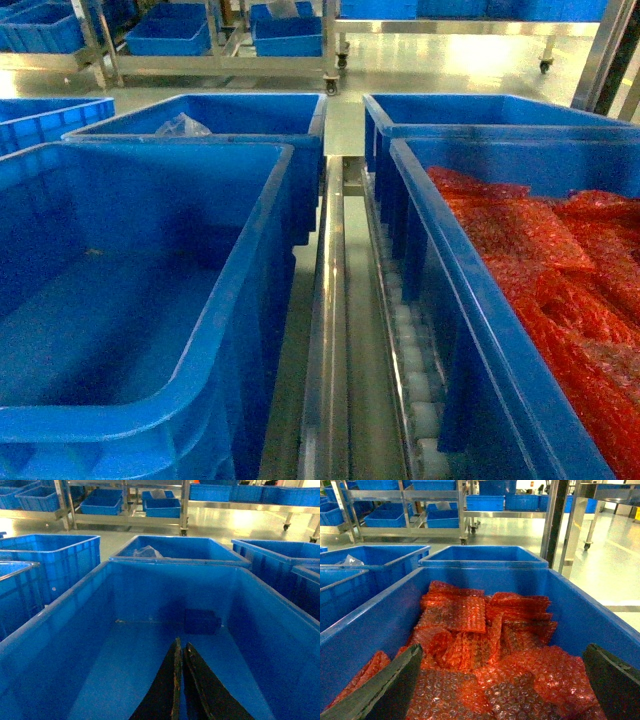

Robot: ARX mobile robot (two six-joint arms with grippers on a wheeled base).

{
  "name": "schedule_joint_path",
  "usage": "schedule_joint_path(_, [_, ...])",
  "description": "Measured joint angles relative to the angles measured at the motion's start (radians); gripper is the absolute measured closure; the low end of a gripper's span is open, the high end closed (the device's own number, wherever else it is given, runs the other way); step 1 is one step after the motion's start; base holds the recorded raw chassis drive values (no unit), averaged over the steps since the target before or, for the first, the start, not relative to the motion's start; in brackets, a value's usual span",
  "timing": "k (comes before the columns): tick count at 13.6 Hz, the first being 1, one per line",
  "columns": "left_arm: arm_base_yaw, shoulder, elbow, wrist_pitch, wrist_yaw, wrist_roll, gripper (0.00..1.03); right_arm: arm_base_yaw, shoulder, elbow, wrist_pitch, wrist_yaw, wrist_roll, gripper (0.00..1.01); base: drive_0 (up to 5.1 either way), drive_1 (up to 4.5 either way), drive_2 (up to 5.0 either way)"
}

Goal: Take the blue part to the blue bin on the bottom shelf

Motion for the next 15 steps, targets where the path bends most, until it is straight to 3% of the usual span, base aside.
schedule_joint_path(1, [0.011, -0.032, 0.000, -0.022, 0.013, 0.000, 1.01, 0.000, 0.000, 0.000, 0.000, 0.000, 0.000, 0.03, 0.0, 0.00, 0.0])
schedule_joint_path(2, [0.088, -0.108, 0.000, -0.081, 0.098, 0.000, 1.01, 0.000, 0.000, 0.000, 0.000, 0.000, 0.000, 0.03, 0.0, 0.00, 0.0])
schedule_joint_path(3, [0.127, -0.157, 0.000, -0.121, 0.105, 0.000, 1.01, 0.000, 0.000, 0.000, 0.000, 0.000, 0.000, 0.03, 0.0, 0.00, 0.0])
schedule_joint_path(10, [0.117, -0.382, 0.000, -0.346, 0.122, 0.001, 1.01, 0.000, 0.000, 0.000, 0.000, 0.000, 0.000, 0.03, 0.0, 0.00, 0.0])
schedule_joint_path(14, [0.117, -0.453, 0.000, -0.417, 0.122, 0.001, 1.01, 0.000, 0.000, 0.000, 0.000, 0.000, 0.000, 0.03, 0.0, 0.00, 0.0])
schedule_joint_path(15, [0.117, -0.537, 0.000, -0.548, 0.122, 0.001, 1.01, 0.000, 0.000, 0.000, 0.000, 0.000, 0.000, 0.03, 0.0, 0.00, 0.0])
